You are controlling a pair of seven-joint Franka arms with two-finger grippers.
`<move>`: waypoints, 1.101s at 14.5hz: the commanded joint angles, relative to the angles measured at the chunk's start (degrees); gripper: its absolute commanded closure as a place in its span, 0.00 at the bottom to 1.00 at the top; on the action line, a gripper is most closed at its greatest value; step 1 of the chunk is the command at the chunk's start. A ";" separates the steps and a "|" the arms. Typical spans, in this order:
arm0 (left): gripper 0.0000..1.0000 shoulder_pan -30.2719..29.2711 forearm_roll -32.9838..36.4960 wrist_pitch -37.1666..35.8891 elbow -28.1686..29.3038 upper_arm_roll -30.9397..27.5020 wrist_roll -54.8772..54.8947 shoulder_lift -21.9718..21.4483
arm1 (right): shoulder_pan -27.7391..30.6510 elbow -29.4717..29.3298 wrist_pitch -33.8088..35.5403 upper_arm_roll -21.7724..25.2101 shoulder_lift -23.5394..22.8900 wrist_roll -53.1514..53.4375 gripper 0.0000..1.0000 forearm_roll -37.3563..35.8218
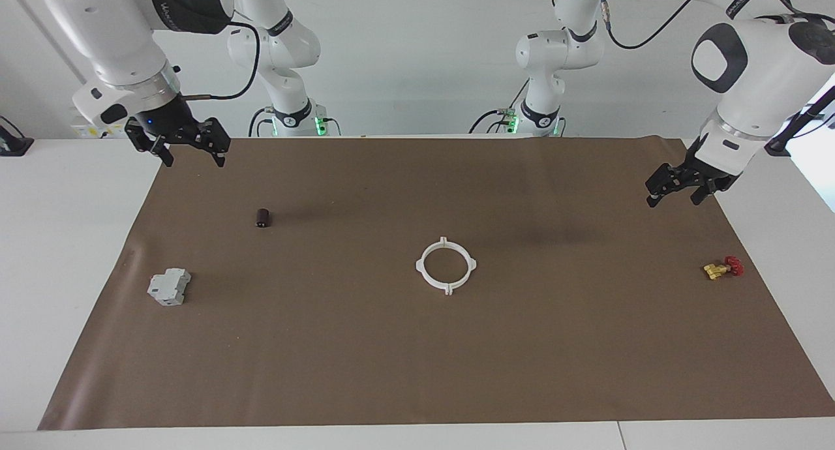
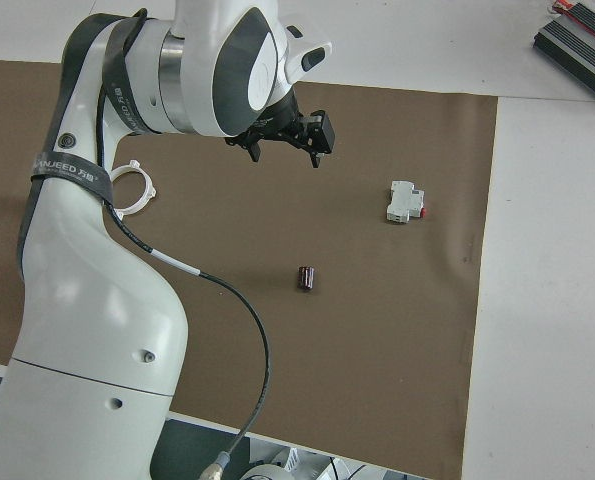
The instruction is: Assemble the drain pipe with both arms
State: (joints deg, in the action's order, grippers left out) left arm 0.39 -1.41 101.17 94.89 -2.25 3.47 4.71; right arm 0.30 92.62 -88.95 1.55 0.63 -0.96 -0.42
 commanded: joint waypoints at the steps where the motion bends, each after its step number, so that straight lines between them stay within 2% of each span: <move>1: 0.00 0.23 -0.44 -2.02 0.03 -0.21 0.40 -1.45 | 0.75 -0.24 -0.70 -0.32 -0.02 0.08 0.00 1.82; 8: 0.00 0.05 -0.17 -5.72 4.59 -0.12 0.31 -6.90 | 0.75 -0.33 -0.44 -0.23 -0.02 -0.09 0.00 1.65; 16: 0.00 0.14 0.09 -4.31 5.22 -0.12 0.22 -7.17 | 0.66 -0.33 -0.35 -0.23 -0.02 -0.09 0.00 1.56</move>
State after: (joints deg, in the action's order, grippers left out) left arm 0.39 -1.40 95.91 98.63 -2.25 3.47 -1.07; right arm 0.32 92.55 -88.95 1.55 0.63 -0.96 0.11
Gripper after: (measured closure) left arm 0.000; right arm 0.000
